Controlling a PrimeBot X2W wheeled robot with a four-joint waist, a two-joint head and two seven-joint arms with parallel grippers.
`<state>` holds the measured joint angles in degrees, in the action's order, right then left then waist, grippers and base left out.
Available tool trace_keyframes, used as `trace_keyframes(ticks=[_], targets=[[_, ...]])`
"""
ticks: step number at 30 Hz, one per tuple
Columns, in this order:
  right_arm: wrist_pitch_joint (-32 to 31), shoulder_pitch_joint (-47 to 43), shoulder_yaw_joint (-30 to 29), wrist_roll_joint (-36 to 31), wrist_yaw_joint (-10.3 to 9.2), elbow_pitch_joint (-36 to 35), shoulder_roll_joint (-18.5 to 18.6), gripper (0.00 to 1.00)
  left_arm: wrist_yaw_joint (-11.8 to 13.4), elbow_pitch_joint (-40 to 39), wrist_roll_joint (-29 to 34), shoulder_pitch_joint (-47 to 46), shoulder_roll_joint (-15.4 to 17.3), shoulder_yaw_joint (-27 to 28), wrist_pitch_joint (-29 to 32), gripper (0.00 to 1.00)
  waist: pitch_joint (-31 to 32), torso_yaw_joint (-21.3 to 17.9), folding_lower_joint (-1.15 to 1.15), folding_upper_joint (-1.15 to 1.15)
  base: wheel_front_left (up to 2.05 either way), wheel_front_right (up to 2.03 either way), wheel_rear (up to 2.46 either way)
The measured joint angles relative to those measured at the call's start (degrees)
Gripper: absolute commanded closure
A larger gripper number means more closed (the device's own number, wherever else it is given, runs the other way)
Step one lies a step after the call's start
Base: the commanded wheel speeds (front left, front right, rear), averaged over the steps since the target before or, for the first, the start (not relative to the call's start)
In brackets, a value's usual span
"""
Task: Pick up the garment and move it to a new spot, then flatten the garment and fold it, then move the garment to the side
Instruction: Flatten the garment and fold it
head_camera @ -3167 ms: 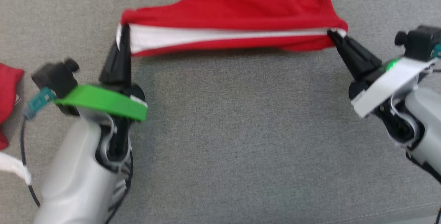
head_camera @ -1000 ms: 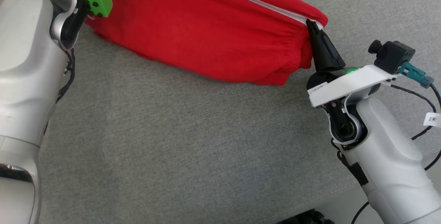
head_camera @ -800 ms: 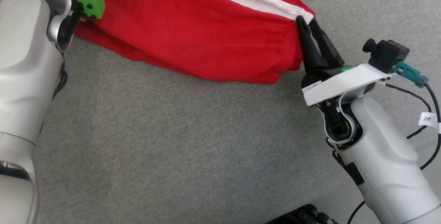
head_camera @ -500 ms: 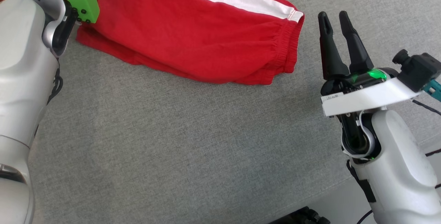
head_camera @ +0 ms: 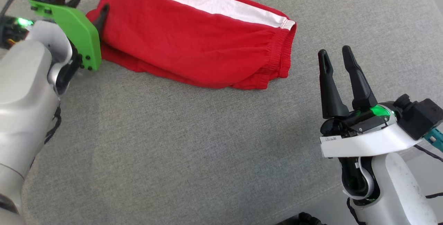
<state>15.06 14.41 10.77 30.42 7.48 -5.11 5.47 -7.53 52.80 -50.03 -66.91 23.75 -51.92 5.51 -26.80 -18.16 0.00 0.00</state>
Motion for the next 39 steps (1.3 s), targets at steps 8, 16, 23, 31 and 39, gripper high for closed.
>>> trace_keyframes(ticks=[8,16,23,31,39], targets=[[0.0,-0.2,-0.3,-0.9,0.00,0.6,-0.5,0.00,0.0,-2.0,-4.2,2.8,2.0,-3.5,6.5,0.00,0.6,-0.4,0.00,0.00,0.00,0.00,0.00],[0.0,-0.3,-0.6,-1.6,0.00,1.6,-0.6,0.00,0.0,-2.0,-7.0,3.5,1.9,-5.0,11.6,1.00,1.9,0.0,0.00,0.00,0.00,0.00,0.00],[0.0,-1.5,-2.0,-2.1,0.00,2.0,-0.4,0.00,0.0,-4.6,-9.2,5.5,1.0,-4.5,8.5,1.00,3.9,1.5,0.00,0.00,0.00,0.00,0.00],[0.0,-4.7,-5.1,-2.4,0.00,3.4,-0.5,0.00,0.1,-7.3,-11.4,11.2,0.6,-3.0,2.8,1.00,7.7,4.6,-0.01,0.00,0.00,0.00,0.00],[-0.1,-8.0,-7.5,-4.2,0.00,2.8,-0.3,0.00,2.0,-12.9,-14.3,20.8,0.3,-1.7,-2.7,1.00,11.0,8.9,0.00,0.00,0.00,0.00,0.00]])
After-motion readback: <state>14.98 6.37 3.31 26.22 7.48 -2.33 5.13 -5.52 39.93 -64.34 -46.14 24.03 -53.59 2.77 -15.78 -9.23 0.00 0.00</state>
